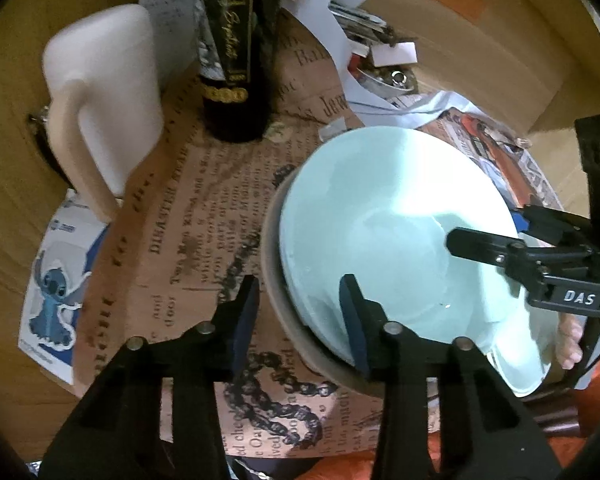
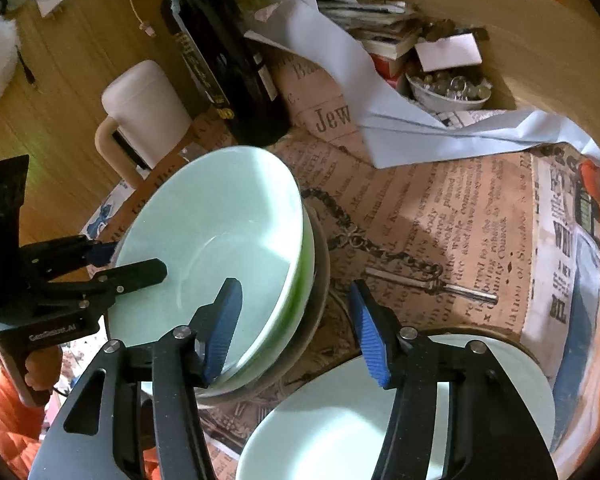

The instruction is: Organize plates and bowls

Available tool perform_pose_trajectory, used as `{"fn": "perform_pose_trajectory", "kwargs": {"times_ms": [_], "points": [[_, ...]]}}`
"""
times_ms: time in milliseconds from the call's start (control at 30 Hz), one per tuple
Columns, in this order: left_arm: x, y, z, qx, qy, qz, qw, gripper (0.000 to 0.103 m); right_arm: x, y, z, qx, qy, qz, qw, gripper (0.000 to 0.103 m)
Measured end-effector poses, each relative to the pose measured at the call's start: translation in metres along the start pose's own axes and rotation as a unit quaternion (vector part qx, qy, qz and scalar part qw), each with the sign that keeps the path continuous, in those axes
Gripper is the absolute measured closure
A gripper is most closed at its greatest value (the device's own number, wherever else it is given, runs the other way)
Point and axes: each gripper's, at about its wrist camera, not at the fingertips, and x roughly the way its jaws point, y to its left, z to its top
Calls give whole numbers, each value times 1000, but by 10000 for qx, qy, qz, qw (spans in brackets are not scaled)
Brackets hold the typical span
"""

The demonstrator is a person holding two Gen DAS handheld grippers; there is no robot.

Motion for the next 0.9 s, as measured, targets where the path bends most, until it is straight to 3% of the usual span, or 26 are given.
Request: {"fn": "perform_pose_trajectory", "kwargs": {"times_ms": [133, 233, 900], "points": [[2, -6, 0, 120, 33, 8, 9999, 67, 9, 1, 0, -34, 168, 158, 9997, 62], [2, -7, 0, 171, -3, 42, 9998, 67, 13, 2, -1, -29, 225, 182, 9996, 62], [-3, -20, 2, 237, -212, 665, 9973, 71, -1, -2, 0, 258, -147, 42, 9996, 72]]}}
